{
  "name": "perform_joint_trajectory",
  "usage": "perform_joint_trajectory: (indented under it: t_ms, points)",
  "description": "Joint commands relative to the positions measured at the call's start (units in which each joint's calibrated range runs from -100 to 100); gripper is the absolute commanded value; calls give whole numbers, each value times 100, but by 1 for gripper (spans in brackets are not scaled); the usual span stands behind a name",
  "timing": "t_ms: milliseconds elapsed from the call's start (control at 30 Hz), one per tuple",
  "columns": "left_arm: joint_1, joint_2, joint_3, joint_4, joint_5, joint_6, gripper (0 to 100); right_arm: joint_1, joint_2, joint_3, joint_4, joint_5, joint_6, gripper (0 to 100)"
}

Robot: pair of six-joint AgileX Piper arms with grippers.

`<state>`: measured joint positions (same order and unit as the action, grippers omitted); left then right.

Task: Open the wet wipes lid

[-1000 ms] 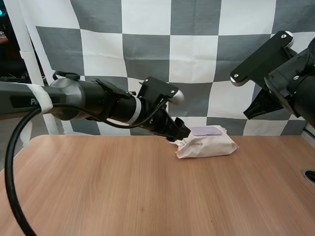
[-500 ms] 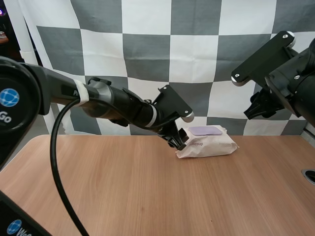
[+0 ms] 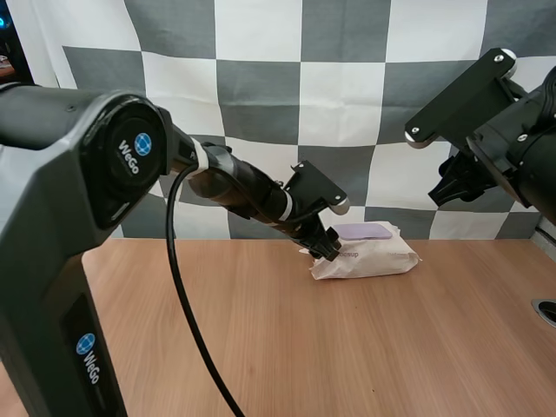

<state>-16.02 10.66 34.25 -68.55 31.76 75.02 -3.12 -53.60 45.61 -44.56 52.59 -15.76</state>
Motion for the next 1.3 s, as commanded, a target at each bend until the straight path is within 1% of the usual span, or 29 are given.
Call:
perform_joint_trajectory:
  t_ms: [0,100,200,533,667,800,867,900,933,1000,1067,1100,1133,1267]
  points:
    - [-2,165,-115,26,10,43,100,4,-4,-4,-6,-16,-6,100]
    - [-2,347,-172,36,10,302,100,4,-4,-4,-15,-34,-16,100]
    - [-2,581,-239,36,10,361,100,4,-4,-4,-15,-34,-16,100]
    - [-2,1242,-634,-19,45,415,100,4,-4,-4,-207,-34,-26,100]
    - [-2,1381,-799,-19,230,404,100,4,-4,-4,-252,27,-26,100]
    - [-2,1433,-845,-156,434,392,100,4,-4,-4,-252,111,-26,100]
    - [-2,1444,-845,-155,477,392,97,4,-4,-4,-252,111,-26,100]
    - [-2,1444,-845,-166,477,392,91,4,-4,-4,-252,111,-26,100]
    - [-2,1444,-845,-182,477,392,82,4,-4,-4,-252,111,-26,100]
    - [-2,1444,-845,-243,477,392,56,4,-4,-4,-252,111,-26,100]
    - [-2,1444,-845,-308,477,392,22,4,-4,-4,-230,154,-26,100]
    - [-2,1444,-845,-308,477,392,7,4,-4,-4,-217,154,-26,100]
    - [-2,1444,-845,-308,477,407,0,4,-4,-4,-203,169,-26,100]
    - [7,1444,-845,-224,738,407,0,4,-4,56,-126,-84,-92,100]
